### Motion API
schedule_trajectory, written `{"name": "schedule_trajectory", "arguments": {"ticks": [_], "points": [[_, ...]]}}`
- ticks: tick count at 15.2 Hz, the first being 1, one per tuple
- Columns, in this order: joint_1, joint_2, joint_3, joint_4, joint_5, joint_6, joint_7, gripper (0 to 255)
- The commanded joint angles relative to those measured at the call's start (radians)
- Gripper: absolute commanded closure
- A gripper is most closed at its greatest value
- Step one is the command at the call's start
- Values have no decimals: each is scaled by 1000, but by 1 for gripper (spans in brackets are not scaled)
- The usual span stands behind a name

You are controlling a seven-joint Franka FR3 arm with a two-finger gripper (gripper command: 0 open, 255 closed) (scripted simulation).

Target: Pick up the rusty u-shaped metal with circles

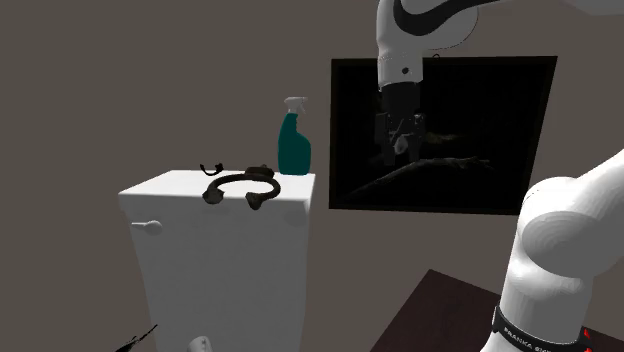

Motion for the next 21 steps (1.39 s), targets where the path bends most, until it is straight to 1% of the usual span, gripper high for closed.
{"name": "schedule_trajectory", "arguments": {"ticks": [1,6,11,16,21], "points": [[0,0,0,0,0,0,0,0],[8,148,47,44,29,160,61,0],[10,307,88,120,39,298,122,0],[9,471,124,227,29,410,187,0],[7,637,152,363,-1,491,257,0]]}}
